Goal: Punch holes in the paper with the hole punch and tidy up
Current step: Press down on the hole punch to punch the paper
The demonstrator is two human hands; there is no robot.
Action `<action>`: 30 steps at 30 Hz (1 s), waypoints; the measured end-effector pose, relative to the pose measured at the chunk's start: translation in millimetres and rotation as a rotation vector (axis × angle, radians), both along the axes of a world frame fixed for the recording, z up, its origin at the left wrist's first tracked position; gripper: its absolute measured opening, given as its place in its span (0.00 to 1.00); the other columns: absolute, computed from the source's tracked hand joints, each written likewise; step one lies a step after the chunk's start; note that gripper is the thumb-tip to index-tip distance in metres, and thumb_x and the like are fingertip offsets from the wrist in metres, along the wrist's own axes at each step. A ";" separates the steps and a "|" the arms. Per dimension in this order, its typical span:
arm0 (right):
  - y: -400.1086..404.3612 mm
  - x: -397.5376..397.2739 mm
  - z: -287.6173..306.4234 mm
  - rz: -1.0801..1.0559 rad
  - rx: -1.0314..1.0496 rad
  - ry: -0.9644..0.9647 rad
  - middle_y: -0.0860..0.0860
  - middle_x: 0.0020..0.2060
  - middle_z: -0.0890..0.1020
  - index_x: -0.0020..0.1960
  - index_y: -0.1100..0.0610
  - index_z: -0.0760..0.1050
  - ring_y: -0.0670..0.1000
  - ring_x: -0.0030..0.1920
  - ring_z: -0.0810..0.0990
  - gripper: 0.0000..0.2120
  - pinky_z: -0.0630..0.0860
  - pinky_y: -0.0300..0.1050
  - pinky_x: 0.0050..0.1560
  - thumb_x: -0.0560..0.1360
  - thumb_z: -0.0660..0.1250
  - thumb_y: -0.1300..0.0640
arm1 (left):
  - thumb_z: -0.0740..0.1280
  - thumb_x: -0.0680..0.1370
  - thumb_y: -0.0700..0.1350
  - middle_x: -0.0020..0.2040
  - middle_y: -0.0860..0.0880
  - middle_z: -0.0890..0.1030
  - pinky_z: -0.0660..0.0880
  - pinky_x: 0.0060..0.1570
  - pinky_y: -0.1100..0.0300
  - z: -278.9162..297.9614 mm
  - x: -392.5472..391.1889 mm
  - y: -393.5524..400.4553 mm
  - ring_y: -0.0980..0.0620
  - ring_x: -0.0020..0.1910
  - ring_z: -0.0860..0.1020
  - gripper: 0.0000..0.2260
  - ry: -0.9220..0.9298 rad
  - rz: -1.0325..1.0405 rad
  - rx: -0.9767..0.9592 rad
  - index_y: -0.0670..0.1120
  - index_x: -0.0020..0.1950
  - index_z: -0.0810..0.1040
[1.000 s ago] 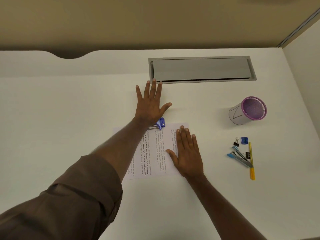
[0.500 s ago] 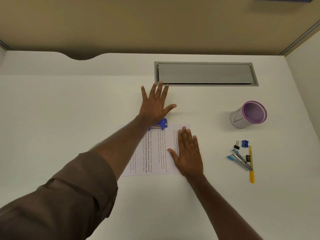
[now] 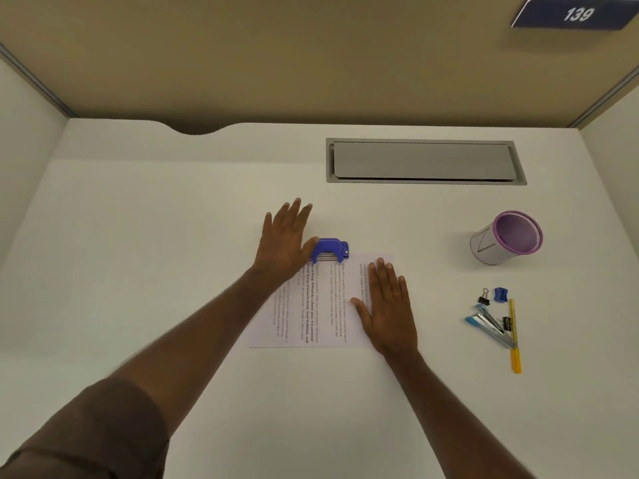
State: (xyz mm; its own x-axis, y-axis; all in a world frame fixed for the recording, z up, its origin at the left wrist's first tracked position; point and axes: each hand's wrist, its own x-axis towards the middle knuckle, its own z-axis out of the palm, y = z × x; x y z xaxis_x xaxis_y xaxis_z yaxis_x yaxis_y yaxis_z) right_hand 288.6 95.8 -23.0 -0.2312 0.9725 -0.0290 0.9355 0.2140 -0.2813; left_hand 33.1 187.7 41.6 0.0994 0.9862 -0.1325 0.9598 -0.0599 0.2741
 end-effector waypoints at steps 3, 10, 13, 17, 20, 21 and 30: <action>-0.9 -0.7 6.2 0.001 0.015 -0.006 0.55 0.82 0.54 0.82 0.56 0.52 0.55 0.82 0.53 0.35 0.57 0.60 0.78 0.82 0.47 0.37 | 0.59 0.83 0.57 0.84 0.46 0.53 0.49 0.80 0.43 -5.1 -20.4 -36.2 0.45 0.83 0.52 0.31 -0.063 0.086 -0.014 0.50 0.83 0.53; -4.5 -2.3 22.5 0.022 0.032 0.029 0.55 0.81 0.58 0.81 0.55 0.56 0.55 0.81 0.55 0.34 0.56 0.60 0.79 0.82 0.46 0.36 | 0.57 0.83 0.59 0.84 0.45 0.51 0.50 0.80 0.40 -19.8 -46.2 -101.4 0.43 0.83 0.52 0.32 -0.047 0.155 -0.076 0.48 0.83 0.52; -4.6 -3.6 39.6 -0.091 0.055 0.135 0.54 0.79 0.63 0.80 0.55 0.58 0.55 0.79 0.61 0.30 0.60 0.55 0.78 0.83 0.55 0.42 | 0.53 0.83 0.62 0.84 0.45 0.48 0.48 0.80 0.40 -21.6 -46.6 -116.7 0.43 0.83 0.50 0.33 -0.031 0.133 -0.085 0.48 0.83 0.49; -16.4 -1.0 62.8 -0.433 0.067 0.344 0.52 0.63 0.80 0.75 0.54 0.69 0.54 0.61 0.78 0.23 0.78 0.55 0.61 0.82 0.61 0.46 | 0.51 0.81 0.64 0.84 0.46 0.43 0.45 0.80 0.39 -22.5 -41.4 -134.5 0.44 0.83 0.46 0.36 0.036 0.032 -0.079 0.48 0.83 0.45; -32.8 7.2 67.6 -0.659 -0.089 0.386 0.54 0.58 0.83 0.73 0.55 0.70 0.56 0.57 0.82 0.23 0.78 0.55 0.59 0.82 0.62 0.46 | 0.55 0.82 0.63 0.84 0.46 0.43 0.44 0.80 0.37 -21.7 -36.0 -143.7 0.44 0.83 0.45 0.37 0.108 -0.034 -0.081 0.47 0.83 0.45; -38.2 9.8 68.2 -0.706 -0.140 0.370 0.55 0.58 0.83 0.73 0.56 0.70 0.58 0.59 0.81 0.23 0.76 0.54 0.61 0.82 0.62 0.47 | 0.54 0.82 0.64 0.84 0.46 0.43 0.43 0.80 0.37 -21.3 -33.8 -145.7 0.44 0.83 0.44 0.36 0.142 -0.052 -0.095 0.47 0.84 0.46; -37.3 8.6 74.4 -0.909 -0.326 0.431 0.57 0.68 0.78 0.71 0.59 0.73 0.59 0.68 0.75 0.24 0.69 0.54 0.69 0.79 0.65 0.47 | 0.53 0.82 0.64 0.84 0.46 0.49 0.42 0.79 0.36 -24.6 -21.9 -156.2 0.44 0.83 0.49 0.35 0.227 -0.105 -0.214 0.45 0.83 0.52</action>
